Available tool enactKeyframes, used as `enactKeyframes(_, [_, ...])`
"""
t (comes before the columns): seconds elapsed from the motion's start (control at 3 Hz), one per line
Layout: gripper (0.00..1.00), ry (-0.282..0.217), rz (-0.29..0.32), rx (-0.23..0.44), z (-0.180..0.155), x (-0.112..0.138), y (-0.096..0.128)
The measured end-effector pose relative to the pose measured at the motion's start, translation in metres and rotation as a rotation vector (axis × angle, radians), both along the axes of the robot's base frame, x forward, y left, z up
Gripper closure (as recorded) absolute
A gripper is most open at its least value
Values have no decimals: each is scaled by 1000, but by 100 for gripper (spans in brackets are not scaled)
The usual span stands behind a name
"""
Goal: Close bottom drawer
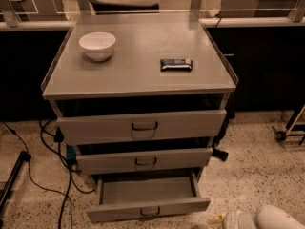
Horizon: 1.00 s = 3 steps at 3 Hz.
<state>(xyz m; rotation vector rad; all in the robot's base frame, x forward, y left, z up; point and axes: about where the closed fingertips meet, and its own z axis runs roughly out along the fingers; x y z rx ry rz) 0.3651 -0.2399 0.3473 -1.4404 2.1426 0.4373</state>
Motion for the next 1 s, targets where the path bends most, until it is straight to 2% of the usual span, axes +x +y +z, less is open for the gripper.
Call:
enactKeyframes(0.33, [100, -136, 6, -39, -18, 14, -1])
enactKeyframes(0.67, [100, -236, 24, -43, -43, 36, 8])
enactKeyframes(1.0, [100, -255, 37, -36, -65, 55, 17])
